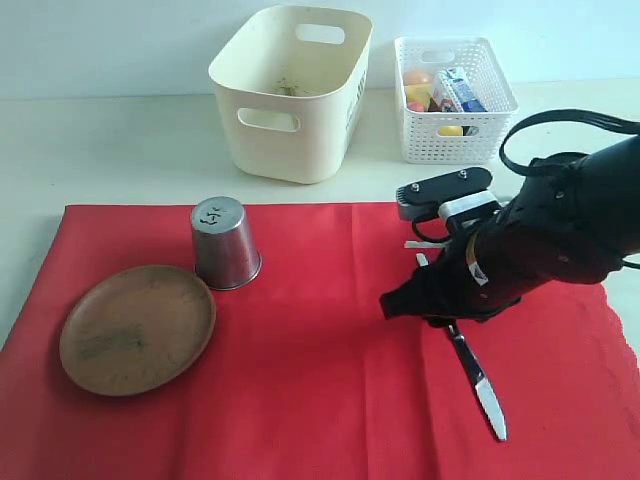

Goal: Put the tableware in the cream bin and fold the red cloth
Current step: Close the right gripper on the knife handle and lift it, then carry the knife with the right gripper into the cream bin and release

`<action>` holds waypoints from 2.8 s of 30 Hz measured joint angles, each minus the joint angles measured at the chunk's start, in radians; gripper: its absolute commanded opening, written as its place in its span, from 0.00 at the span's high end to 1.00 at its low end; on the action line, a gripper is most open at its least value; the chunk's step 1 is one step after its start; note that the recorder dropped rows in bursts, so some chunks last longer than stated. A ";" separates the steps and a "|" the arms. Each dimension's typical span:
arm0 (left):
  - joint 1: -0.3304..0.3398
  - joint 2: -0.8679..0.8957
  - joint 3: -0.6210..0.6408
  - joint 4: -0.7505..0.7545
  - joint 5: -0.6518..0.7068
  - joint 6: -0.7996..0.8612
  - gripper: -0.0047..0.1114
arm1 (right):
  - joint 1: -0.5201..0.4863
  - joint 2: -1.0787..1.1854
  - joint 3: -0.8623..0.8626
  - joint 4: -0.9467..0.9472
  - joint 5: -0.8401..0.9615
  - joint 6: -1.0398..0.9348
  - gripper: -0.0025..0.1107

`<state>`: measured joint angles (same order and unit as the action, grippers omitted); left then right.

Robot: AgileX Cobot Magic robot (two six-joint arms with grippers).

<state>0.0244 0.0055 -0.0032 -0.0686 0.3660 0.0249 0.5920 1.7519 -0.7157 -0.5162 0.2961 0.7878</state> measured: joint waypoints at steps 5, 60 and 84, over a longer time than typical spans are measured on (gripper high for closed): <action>0.000 0.000 0.000 0.000 0.000 0.000 0.95 | 0.000 0.044 -0.002 -0.020 0.002 0.049 0.71; 0.000 0.000 0.000 0.000 0.000 0.000 0.95 | -0.159 0.330 -0.844 0.043 -0.525 -0.105 0.98; 0.000 0.000 0.000 0.000 0.000 0.000 0.95 | -0.188 0.466 -1.071 0.046 -0.519 -0.084 0.53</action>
<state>0.0244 0.0055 -0.0032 -0.0686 0.3660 0.0249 0.4042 2.2176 -1.7862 -0.4706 -0.2226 0.7041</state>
